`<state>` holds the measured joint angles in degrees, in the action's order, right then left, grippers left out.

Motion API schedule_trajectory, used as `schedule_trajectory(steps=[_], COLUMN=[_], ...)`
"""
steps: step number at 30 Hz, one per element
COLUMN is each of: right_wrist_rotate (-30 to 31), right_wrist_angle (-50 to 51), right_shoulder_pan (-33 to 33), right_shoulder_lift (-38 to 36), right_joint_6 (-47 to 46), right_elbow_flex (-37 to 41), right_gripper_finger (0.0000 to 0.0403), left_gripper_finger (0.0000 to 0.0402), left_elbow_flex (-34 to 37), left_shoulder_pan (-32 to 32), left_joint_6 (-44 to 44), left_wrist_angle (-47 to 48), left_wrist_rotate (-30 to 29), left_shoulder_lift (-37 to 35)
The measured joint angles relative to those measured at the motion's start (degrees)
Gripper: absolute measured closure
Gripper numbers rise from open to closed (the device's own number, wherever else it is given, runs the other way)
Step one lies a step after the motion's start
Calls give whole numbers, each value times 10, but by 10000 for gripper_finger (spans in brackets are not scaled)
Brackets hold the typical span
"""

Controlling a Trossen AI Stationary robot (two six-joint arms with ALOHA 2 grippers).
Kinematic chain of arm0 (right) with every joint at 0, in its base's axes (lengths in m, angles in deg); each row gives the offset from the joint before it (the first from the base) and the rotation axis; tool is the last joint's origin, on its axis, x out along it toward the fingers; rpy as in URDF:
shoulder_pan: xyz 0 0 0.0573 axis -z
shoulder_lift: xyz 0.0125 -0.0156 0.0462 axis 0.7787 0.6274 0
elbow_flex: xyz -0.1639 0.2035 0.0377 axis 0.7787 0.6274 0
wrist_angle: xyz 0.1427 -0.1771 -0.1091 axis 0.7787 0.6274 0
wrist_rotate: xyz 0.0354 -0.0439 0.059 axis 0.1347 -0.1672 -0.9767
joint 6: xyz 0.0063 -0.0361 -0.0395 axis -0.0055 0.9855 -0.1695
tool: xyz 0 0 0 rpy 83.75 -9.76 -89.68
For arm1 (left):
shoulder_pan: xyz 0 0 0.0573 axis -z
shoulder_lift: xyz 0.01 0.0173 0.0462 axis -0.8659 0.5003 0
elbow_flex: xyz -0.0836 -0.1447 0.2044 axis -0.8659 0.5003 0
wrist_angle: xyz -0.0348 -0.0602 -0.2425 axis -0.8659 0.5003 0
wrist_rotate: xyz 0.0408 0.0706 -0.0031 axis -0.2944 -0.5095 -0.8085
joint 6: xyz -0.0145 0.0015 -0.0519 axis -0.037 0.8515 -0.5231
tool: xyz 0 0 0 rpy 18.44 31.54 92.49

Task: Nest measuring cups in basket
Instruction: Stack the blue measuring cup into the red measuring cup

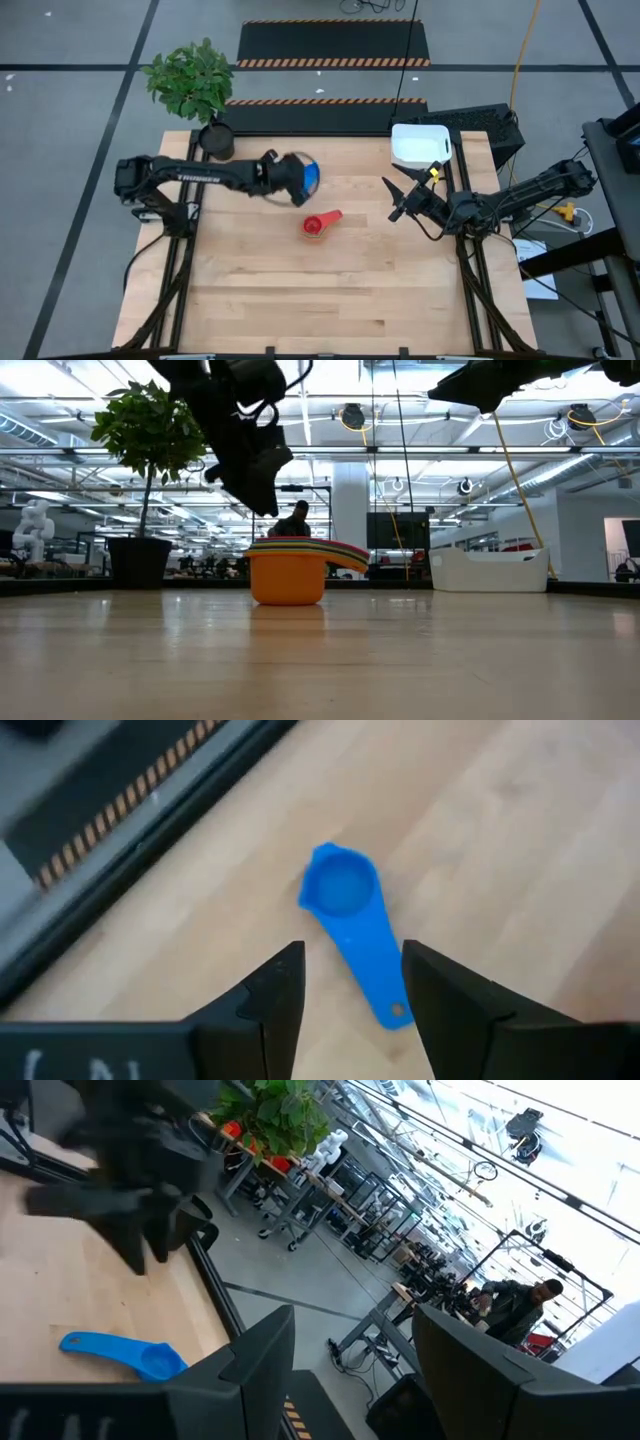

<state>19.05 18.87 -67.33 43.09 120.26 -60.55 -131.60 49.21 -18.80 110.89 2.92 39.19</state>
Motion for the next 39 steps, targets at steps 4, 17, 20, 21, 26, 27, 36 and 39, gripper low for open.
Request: schedule_trajectory(steps=[4, 17, 20, 21, 26, 27, 36, 39], right_wrist_rotate=[0, -2, -3, -5, -39, -47, -47, -47], right_wrist_angle=[0, 2, 2, 2, 9, 12, 22, 21], right_shoulder_pan=[0, 0, 0, 0, 0, 0, 1, 1], right_shoulder_lift=[0, 0, 0, 0, 0, 0, 0, 0], right_joint_6=[-10, -15, -15, -15, -31, -32, -37, -43], right_elbow_flex=[0, 0, 0, 0, 0, 0, 0, 0], right_gripper_finger=[206, 206, 206, 206, 206, 206, 206, 206], left_gripper_finger=[229, 229, 229, 229, 229, 229, 229, 224], left_elbow_flex=[13, 134, 154, 160, 176, 176, 175, 174], left_shoulder_pan=[-36, -89, -95, -95, -94, -94, -104, -109], left_joint_6=[-39, -107, -119, -120, -60, -43, -148, -154], left_wrist_angle=[-45, -207, -238, -261, -357, -358, -351, -349], left_wrist_rotate=[8, 90, 91, 85, 13, 0, 130, 139], left_shoulder_lift=[0, 0, 3, 8, 9, 8, 20, 33])
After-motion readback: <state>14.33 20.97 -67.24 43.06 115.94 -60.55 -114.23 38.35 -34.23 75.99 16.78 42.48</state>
